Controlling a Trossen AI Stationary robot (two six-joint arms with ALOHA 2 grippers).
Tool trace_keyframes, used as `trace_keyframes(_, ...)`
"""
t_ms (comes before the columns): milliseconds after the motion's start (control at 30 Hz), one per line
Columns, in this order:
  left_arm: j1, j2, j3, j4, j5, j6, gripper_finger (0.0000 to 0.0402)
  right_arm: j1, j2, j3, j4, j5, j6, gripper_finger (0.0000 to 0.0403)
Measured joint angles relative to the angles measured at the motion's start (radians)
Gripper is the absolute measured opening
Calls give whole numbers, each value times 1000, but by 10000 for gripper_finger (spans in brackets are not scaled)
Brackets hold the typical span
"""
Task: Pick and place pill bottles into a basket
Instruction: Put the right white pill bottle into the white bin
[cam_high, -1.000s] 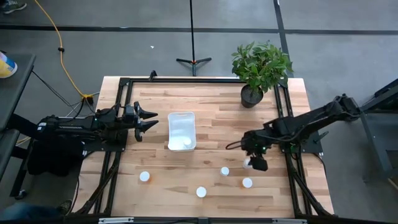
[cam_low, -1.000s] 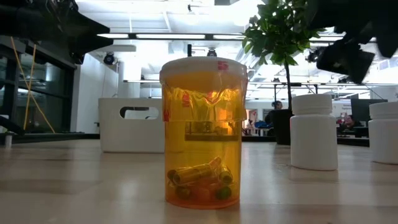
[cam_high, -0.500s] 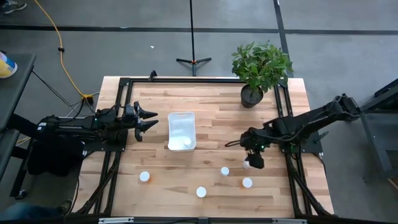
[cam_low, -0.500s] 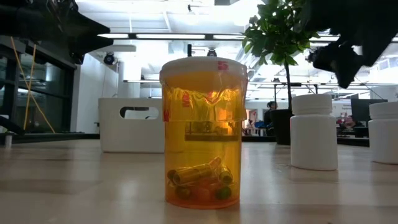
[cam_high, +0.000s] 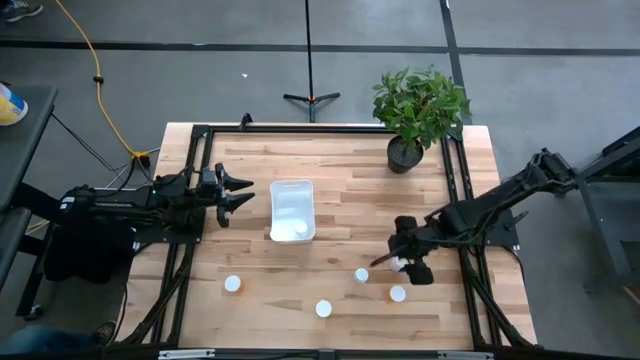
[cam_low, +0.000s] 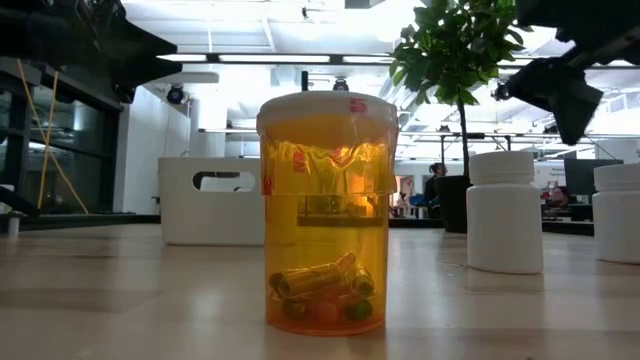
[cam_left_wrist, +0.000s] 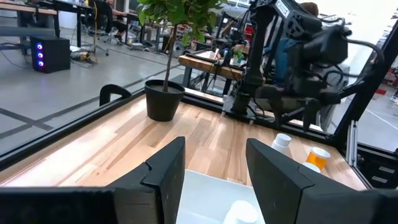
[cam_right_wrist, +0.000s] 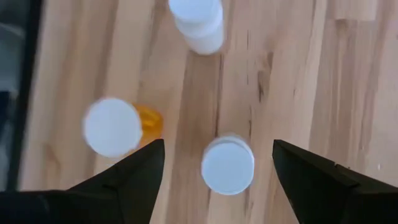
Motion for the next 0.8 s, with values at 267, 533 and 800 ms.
trace_keyframes(267, 0, 0, 0, 0, 0, 0, 205, 14, 78, 0, -9, 40, 4, 289)
trace_keyframes(533, 0, 0, 0, 0, 0, 0, 205, 14, 154, 0, -10, 28, 4, 288)
trace_keyframes(800, 0, 0, 0, 0, 0, 0, 205, 14, 167, 0, -11, 26, 11, 281)
